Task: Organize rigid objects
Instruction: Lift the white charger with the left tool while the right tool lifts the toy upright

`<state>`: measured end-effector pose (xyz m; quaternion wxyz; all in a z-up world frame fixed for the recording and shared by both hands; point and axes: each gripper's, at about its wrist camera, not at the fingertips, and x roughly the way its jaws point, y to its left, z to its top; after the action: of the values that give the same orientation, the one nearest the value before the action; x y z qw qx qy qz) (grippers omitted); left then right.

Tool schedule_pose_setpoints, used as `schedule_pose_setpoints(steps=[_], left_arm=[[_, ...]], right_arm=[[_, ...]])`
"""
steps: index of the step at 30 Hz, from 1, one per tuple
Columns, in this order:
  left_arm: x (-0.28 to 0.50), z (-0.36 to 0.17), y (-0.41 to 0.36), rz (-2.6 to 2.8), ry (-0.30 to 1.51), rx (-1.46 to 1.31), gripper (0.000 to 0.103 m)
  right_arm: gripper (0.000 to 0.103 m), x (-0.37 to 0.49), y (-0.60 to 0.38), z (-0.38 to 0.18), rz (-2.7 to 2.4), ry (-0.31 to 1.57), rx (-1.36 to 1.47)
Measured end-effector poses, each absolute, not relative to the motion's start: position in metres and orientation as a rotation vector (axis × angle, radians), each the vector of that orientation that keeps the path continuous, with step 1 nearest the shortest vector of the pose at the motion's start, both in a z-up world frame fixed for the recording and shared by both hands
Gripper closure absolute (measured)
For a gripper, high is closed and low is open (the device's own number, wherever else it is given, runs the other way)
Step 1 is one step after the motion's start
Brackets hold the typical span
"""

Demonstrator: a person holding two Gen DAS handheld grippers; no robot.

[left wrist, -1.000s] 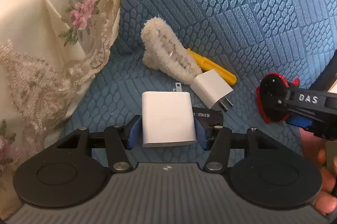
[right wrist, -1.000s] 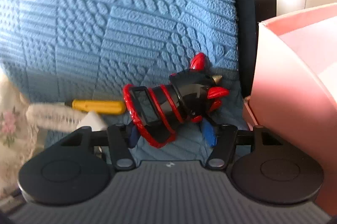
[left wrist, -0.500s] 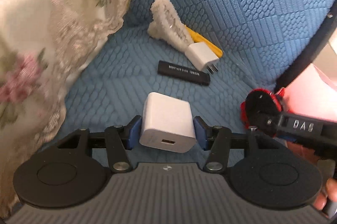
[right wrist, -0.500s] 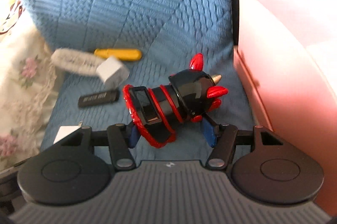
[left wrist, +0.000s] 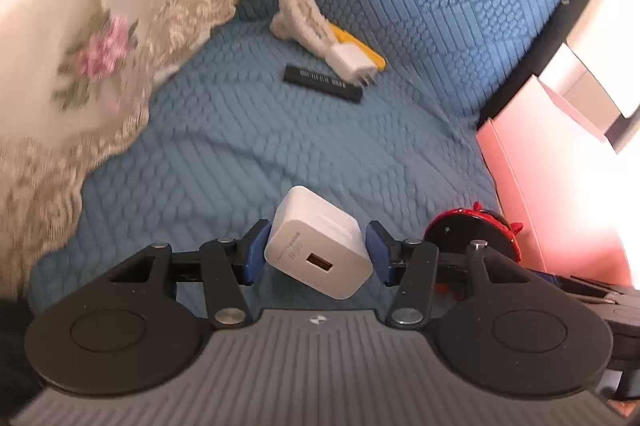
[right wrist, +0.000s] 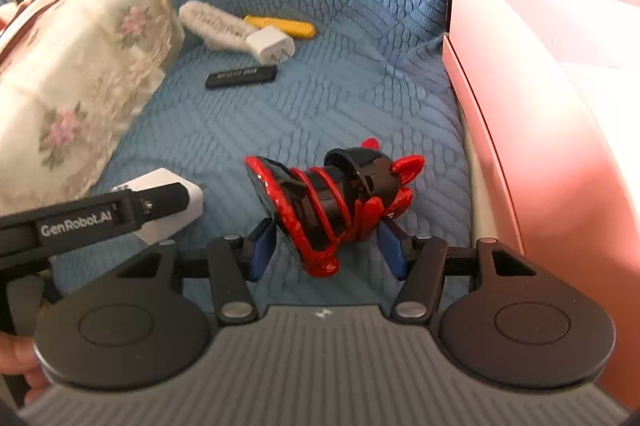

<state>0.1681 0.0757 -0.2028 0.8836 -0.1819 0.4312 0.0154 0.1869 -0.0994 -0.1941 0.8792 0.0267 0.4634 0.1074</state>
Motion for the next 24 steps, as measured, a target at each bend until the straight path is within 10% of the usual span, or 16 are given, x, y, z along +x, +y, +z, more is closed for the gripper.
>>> schedule_pose_setpoints(steps=[15,24], left_arm=[[0.170,-0.212,0.074,0.044,0.924,-0.420,0.044],[0.170,-0.215,0.075,0.038,0.923,-0.424,0.043]], right_arm=[[0.041,0.168,-0.124,-0.190,0.274,0.988,0.226],[0.016,0.171,-0.133,-0.187,0.314,0.927,0.325]])
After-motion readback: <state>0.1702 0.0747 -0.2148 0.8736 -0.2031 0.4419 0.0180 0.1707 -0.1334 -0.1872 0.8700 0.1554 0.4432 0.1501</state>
